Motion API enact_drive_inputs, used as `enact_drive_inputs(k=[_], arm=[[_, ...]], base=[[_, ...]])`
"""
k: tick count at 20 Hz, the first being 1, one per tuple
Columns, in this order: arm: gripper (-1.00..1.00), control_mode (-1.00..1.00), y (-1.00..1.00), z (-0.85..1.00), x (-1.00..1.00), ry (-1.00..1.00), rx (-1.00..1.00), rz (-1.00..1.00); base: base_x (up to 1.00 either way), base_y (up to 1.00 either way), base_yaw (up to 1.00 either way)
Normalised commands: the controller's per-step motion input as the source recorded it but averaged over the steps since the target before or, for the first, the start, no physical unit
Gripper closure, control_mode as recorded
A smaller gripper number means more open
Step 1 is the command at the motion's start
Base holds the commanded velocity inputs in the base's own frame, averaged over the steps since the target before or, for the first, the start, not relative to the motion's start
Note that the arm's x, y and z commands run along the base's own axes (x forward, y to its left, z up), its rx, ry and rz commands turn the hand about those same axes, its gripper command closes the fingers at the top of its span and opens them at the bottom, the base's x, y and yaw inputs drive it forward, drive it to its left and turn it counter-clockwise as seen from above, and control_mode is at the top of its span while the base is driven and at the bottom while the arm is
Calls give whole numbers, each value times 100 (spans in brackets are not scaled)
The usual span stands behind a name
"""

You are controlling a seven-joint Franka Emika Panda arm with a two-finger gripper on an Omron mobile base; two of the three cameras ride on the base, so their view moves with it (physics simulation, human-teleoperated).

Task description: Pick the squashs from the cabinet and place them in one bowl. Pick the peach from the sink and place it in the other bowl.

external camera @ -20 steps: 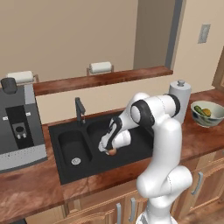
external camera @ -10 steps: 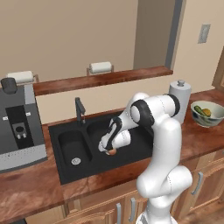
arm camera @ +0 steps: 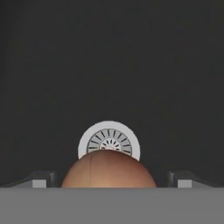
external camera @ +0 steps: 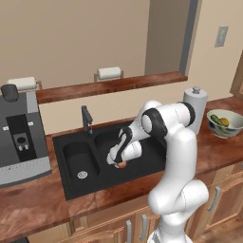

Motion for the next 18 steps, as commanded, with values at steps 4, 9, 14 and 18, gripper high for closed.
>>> enact_drive_inputs(k=[4, 9, 14, 18], arm=[[-100, -100, 0, 0, 0, 0, 0, 0], [100, -100, 0, 0, 0, 0, 0, 0], [100, -100, 0, 0, 0, 0, 0, 0], [100, -100, 0, 0, 1, 0, 0, 0]], base=[[0, 0, 0], [0, 0, 0], [0, 0, 0], [0, 0, 0]])
